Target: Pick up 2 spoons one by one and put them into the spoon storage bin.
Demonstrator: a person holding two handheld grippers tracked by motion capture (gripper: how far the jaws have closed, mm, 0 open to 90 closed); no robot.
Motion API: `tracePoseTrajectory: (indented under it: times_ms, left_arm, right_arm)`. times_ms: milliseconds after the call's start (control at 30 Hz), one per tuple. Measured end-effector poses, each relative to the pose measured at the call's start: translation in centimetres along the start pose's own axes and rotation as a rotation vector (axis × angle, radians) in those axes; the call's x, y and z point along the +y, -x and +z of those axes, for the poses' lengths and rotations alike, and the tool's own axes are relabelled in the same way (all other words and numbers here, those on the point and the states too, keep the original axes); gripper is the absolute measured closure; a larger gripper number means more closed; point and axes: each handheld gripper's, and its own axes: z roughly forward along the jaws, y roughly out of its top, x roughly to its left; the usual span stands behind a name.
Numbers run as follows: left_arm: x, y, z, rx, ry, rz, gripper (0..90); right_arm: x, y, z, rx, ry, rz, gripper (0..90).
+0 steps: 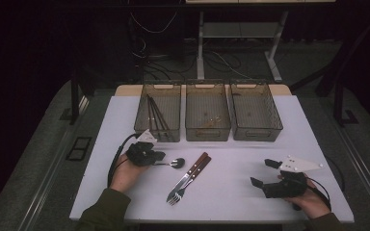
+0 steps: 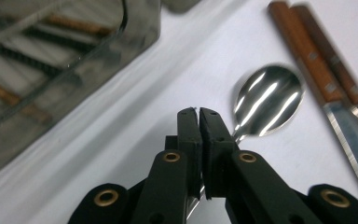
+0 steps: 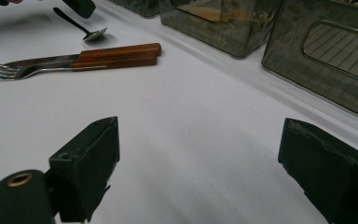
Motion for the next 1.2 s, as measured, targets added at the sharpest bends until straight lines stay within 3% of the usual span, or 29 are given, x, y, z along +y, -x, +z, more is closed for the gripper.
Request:
tracePoseTrajectory:
  times_ms: [233, 567, 733, 800, 1033, 1200]
  left_arm:
    - [-0.3, 0.1, 0.2, -0.025, -0.035, 0.0, 89.4]
    - [-1.0, 0.7, -0.4, -0.057, -0.041, -0.012, 89.5]
    - [-1.1, 1.3, -0.6, -0.078, -0.026, -0.023, 89.4]
    - [-0.8, 1.4, -0.6, -0.078, 0.003, -0.014, 89.2]
    - [0.8, 2.1, 0.5, -0.109, 0.092, 0.011, 70.3]
    - [1.4, 2.3, 1.6, -0.134, 0.104, 0.01, 57.3]
  right_arm:
    - [0.0, 0.0, 0.0, -0.002, 0.001, -0.002, 12.7]
    - [0.0, 0.0, 0.0, -0.002, -0.001, -0.002, 12.7]
    - [0.0, 0.0, 0.0, -0.002, -0.002, -0.002, 12.7]
    - [0.0, 0.0, 0.0, -0.003, -0.001, -0.003, 12.7]
    - [0.0, 0.0, 0.1, -0.003, -0.002, -0.008, 12.7]
    - [0.0, 0.0, 0.1, -0.003, -0.004, -0.007, 12.7]
